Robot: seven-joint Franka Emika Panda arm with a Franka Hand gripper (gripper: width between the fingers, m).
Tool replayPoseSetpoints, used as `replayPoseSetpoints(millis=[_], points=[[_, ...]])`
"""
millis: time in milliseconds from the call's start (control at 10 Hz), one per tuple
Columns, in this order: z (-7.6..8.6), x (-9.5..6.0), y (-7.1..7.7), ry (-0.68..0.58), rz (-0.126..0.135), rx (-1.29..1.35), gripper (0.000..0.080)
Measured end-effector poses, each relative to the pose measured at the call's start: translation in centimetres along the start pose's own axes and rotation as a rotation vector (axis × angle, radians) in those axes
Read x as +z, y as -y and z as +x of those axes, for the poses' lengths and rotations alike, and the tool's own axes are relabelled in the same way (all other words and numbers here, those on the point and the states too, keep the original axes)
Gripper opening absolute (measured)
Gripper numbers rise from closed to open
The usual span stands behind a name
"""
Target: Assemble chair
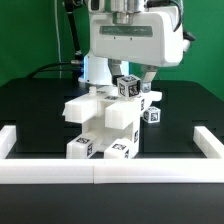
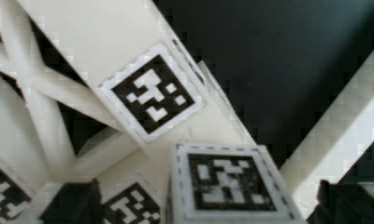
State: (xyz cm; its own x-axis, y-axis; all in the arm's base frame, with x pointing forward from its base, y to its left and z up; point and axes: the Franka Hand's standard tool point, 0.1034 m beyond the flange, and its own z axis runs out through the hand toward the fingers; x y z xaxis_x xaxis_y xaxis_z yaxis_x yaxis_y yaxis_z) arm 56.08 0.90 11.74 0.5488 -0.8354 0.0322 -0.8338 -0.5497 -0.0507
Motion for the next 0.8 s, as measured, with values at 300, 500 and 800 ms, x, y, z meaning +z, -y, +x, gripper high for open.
replayPoseSetpoints(millis=[300,500,800], points=[[-0.03,0.01,0.0,-0.003,-0.004,-0.297,0.0648],[-0.01,0.0,0.01,-0.003,-0.004,-0.485,0.0649],[0.11,-0.1,0.1,-0.005,-0.003,-0.692,0.0649]])
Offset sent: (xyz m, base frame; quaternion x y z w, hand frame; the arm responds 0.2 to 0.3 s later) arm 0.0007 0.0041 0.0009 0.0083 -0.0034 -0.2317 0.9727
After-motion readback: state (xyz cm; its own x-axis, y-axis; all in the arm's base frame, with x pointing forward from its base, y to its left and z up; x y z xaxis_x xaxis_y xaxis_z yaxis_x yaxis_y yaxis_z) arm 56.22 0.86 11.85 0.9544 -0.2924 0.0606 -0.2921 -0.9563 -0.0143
